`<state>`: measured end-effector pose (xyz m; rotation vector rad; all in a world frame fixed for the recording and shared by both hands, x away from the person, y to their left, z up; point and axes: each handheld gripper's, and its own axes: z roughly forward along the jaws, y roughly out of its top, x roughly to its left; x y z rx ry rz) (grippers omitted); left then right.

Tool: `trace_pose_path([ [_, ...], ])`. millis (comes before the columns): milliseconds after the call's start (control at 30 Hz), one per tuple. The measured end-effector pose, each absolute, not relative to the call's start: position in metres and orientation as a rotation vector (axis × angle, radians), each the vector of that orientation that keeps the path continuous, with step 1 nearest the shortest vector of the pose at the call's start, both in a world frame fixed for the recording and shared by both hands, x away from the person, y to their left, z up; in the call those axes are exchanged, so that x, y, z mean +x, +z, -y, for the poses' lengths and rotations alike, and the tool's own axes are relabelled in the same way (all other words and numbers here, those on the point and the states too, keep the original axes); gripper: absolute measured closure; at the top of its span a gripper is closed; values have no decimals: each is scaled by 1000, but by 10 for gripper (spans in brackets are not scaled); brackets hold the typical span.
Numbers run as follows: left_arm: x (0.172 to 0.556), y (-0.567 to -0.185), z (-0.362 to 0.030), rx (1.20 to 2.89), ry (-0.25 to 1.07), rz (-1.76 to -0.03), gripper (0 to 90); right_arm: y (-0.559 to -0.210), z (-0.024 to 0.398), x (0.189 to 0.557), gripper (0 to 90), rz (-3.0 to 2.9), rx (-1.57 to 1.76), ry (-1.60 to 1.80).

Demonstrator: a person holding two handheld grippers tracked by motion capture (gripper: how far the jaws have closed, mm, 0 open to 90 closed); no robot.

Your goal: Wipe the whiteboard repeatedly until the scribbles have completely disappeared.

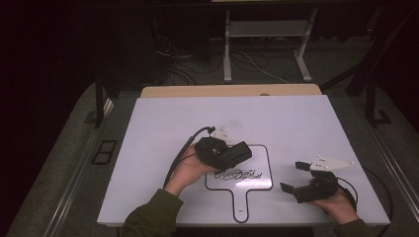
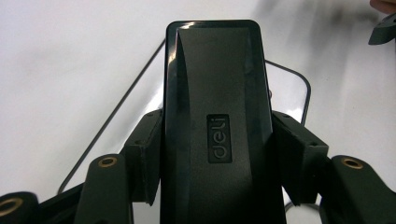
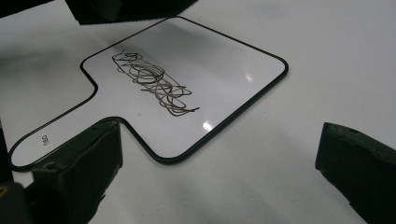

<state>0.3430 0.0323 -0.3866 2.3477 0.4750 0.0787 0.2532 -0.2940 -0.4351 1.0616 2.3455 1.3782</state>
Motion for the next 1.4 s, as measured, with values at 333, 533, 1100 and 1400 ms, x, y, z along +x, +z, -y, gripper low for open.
trace_pose_path([
  [333, 343, -402, -1, 2391, 63, -413, 392, -435, 295, 253, 0, -2345, 1052, 1378],
  [533, 342, -406, 8, 2414, 60, -385, 392, -436, 295, 253, 0, -2348, 1052, 1377],
  [1100, 337, -423, 35, 2456, 39, -380, 392, -436, 297, 253, 0, -2341, 1061, 1380],
  [1400, 342, -422, 49, 2477, 78, -334, 392, -437, 299, 254, 0, -2333, 1070, 1383],
])
